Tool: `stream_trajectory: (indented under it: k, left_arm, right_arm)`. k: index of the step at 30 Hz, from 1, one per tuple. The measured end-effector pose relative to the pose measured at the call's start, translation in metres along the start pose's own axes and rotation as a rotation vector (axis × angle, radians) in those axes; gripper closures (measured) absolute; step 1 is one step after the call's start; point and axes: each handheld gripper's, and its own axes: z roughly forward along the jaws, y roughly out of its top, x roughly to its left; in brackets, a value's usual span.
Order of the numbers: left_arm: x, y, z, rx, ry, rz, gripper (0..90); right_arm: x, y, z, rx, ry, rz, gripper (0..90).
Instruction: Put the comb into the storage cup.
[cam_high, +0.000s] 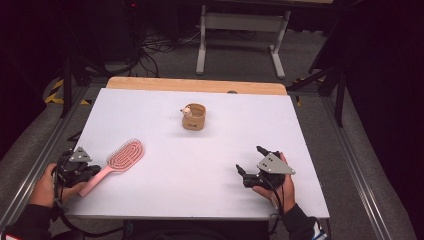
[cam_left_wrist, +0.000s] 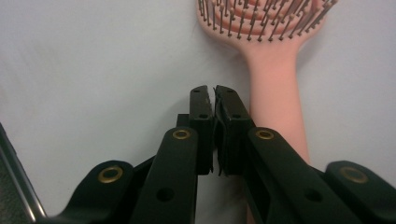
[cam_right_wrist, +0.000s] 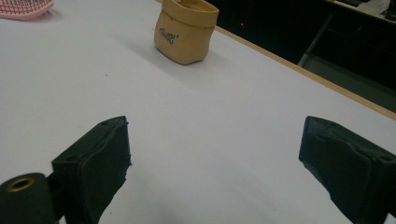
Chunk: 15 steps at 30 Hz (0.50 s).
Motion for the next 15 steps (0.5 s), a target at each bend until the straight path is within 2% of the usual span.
stream_trajectory:
  k: [3, 7, 10, 15]
  left_arm:
    - [0.0, -0.001, -0.003, -0.007, 0.011, -0.004, 83.0]
    - [-0.001, -0.001, -0.012, -0.059, 0.004, -0.019, 78.5]
    - [-0.003, 0.0, -0.02, -0.073, 0.007, -0.004, 73.9]
    - [-0.011, 0.005, -0.025, -0.075, 0.011, 0.017, 60.4]
  right_arm:
    - [-0.001, 0.0, 0.0, 0.001, -0.002, 0.004, 9.5]
    - [-0.001, 0.0, 0.0, -0.002, -0.005, 0.002, 9.6]
    - [-0.001, 0.0, 0.0, -0.001, -0.003, 0.001, 9.6]
    - [0.0, 0.001, -0.001, -0.004, 0.0, -0.004, 9.6]
